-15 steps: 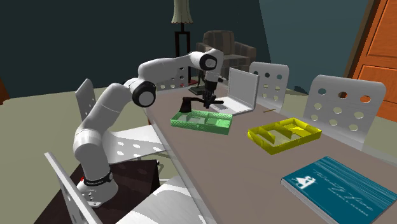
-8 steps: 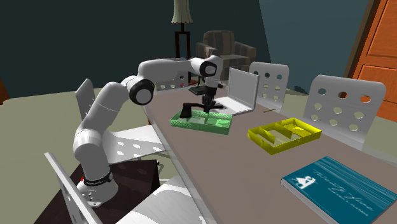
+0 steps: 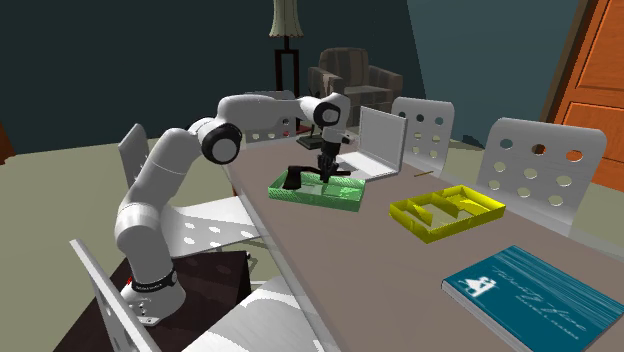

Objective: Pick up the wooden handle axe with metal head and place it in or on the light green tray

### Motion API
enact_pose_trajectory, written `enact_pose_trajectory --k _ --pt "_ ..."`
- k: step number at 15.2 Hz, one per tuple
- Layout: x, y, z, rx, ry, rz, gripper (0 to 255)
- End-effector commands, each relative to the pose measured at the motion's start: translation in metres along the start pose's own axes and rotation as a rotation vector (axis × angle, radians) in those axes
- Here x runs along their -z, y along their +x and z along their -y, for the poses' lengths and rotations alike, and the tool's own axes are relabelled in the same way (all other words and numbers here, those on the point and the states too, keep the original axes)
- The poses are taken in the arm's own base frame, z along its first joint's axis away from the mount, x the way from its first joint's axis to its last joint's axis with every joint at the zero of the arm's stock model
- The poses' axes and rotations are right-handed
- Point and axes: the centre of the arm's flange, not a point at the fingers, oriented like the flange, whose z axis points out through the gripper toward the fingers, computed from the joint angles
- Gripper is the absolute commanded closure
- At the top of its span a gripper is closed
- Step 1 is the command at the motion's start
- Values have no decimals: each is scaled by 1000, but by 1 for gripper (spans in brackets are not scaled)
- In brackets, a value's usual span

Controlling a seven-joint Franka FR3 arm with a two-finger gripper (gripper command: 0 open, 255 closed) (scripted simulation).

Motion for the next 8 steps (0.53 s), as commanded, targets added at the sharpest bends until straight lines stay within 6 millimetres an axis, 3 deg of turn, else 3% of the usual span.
enact_pose_trajectory --k 1,2,3,8 --pt "-1 0 0 0 0 1 255" --pt "-1 0 0 0 0 1 255" --pt "-1 0 0 0 0 1 0" --pt "-1 0 0 0 0 1 0"
